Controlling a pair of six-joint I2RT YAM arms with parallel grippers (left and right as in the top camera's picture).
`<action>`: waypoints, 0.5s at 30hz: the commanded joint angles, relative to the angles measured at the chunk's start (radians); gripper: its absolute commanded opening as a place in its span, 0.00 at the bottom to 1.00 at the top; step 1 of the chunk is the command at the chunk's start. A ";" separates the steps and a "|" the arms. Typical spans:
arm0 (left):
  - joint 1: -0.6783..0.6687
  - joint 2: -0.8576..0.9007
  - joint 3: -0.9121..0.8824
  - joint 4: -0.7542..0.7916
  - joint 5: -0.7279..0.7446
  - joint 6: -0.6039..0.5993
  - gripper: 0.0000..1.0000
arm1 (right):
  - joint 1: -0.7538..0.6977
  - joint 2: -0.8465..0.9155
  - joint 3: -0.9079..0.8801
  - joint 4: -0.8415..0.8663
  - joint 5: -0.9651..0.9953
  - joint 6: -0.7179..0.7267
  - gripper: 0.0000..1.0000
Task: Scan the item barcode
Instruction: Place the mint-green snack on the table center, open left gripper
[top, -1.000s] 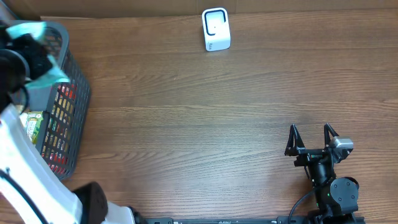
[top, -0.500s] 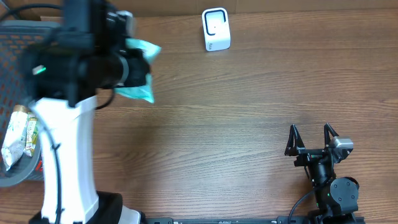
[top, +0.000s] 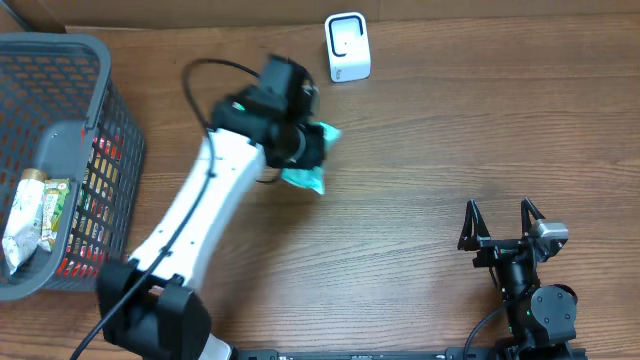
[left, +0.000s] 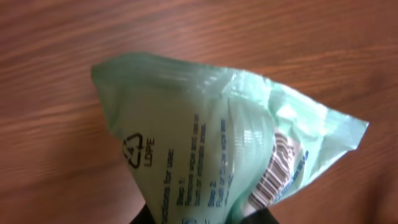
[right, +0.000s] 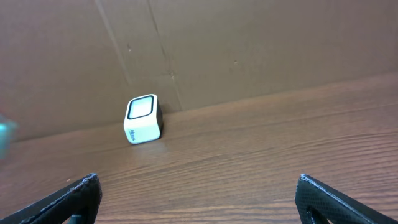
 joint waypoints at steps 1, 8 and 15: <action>-0.079 0.024 -0.132 0.158 0.046 -0.072 0.04 | 0.005 -0.012 -0.011 0.005 0.007 -0.008 1.00; -0.174 0.147 -0.169 0.253 0.043 -0.137 0.49 | 0.005 -0.012 -0.011 0.005 0.007 -0.008 1.00; -0.119 0.122 -0.031 0.146 0.039 -0.134 0.80 | 0.005 -0.012 -0.011 0.005 0.007 -0.008 1.00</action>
